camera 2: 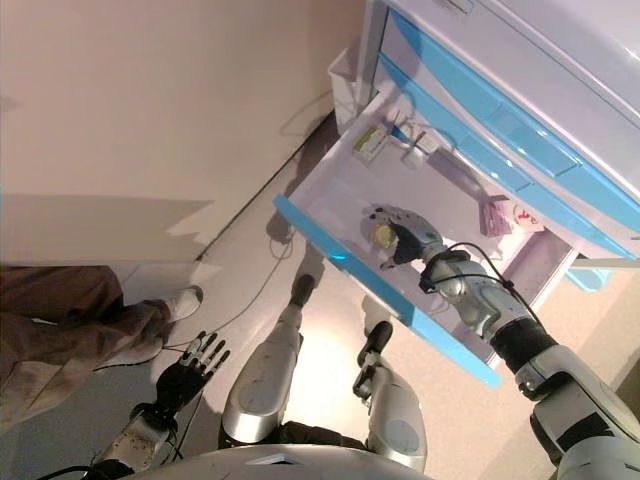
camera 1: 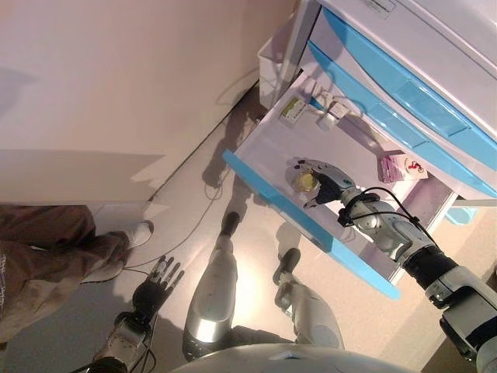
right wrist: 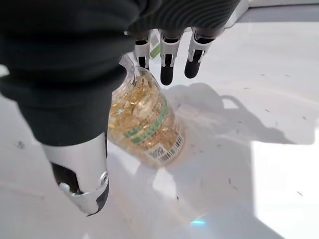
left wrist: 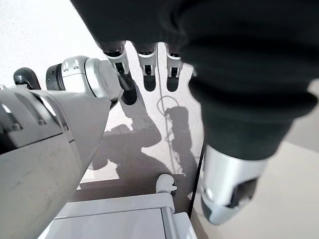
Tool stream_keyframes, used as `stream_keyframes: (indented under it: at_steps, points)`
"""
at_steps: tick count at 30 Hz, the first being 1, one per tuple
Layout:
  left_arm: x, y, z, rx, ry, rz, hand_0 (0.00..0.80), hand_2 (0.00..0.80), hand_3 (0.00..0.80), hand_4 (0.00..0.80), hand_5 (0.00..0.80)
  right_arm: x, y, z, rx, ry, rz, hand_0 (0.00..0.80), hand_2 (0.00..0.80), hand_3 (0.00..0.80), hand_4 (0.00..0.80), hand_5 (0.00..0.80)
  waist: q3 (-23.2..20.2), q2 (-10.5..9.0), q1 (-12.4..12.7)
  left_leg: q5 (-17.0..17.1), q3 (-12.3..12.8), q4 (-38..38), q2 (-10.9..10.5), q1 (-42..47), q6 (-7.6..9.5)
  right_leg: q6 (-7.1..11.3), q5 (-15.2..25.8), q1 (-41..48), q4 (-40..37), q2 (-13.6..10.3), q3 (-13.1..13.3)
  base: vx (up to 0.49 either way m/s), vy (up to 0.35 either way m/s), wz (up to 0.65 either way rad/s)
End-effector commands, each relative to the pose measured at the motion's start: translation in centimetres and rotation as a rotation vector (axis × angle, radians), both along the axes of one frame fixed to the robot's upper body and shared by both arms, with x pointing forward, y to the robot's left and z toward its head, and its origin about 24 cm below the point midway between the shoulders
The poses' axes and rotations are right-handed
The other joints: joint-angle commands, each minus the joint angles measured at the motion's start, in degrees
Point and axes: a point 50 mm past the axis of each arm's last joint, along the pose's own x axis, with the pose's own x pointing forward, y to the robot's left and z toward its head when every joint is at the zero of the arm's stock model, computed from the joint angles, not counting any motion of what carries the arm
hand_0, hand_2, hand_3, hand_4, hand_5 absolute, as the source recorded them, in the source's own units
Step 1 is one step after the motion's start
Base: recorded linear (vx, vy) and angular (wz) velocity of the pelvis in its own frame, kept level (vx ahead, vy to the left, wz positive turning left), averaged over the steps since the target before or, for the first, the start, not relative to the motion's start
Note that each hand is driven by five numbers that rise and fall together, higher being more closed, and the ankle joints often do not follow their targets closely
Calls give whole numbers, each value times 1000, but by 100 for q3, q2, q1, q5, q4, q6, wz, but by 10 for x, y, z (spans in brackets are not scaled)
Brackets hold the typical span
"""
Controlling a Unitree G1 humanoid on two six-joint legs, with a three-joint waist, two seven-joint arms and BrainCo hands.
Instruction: Open the drawer and pick up the medicine
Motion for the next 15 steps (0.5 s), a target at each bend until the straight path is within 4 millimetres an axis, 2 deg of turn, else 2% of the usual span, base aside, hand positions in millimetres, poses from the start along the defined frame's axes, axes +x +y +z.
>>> stream_keyframes:
  at_steps: [1,15]
  points:
    - [-9,-4,-5,-6,16,-33,0,0,0,0,0,-1,17,0,-13,-25,68,0,0,0,0,0,-216,-64,12,-580,121,408,-263,-280,205,8,169,-416,290,-14,51,17,-11,3]
    - [-10,-4,-4,3,16,-53,0,0,0,0,0,3,12,-12,-21,-19,-3,0,0,0,0,0,-182,-46,84,-587,45,441,-294,-311,215,12,181,-406,284,-20,23,0,0,0]
